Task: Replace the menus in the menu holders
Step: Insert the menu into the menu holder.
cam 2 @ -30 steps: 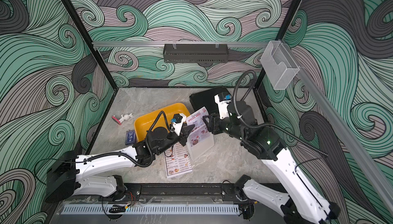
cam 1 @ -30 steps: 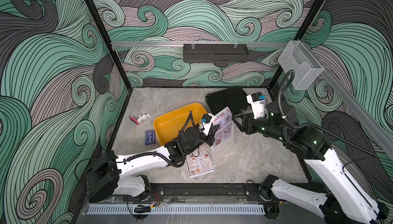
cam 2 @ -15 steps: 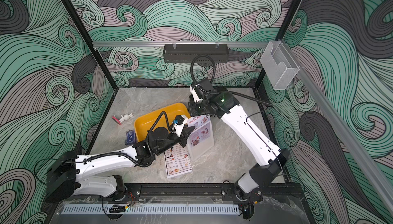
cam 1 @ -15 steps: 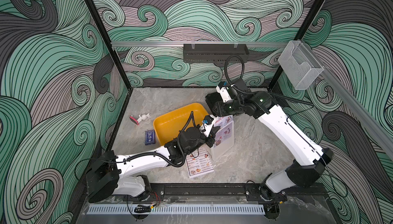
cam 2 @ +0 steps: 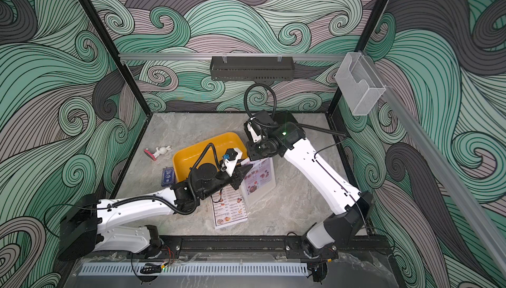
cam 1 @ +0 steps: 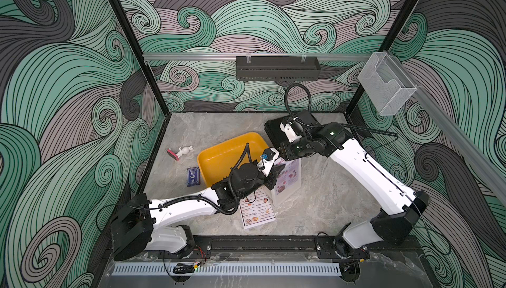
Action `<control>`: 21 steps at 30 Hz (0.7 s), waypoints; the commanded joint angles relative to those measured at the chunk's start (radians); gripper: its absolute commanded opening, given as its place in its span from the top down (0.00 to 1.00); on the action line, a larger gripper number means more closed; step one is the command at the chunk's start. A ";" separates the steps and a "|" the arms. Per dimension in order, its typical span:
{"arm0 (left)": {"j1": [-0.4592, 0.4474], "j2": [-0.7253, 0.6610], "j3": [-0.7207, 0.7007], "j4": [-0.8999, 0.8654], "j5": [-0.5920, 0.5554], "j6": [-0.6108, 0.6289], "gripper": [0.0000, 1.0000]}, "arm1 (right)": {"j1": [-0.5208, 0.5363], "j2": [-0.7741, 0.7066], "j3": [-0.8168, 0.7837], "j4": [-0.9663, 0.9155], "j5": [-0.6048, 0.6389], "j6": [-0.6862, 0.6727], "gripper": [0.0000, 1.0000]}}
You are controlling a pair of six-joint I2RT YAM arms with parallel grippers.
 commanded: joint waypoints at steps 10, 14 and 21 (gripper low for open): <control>0.003 -0.249 -0.090 -0.270 0.003 0.012 0.51 | 0.005 -0.058 0.038 0.034 -0.054 0.037 0.57; 0.003 -0.230 -0.087 -0.325 -0.091 -0.057 0.50 | 0.008 -0.027 0.015 0.072 -0.045 0.044 0.59; 0.003 -0.202 -0.095 -0.325 -0.084 -0.171 0.50 | 0.008 0.018 -0.036 0.066 -0.036 0.026 0.67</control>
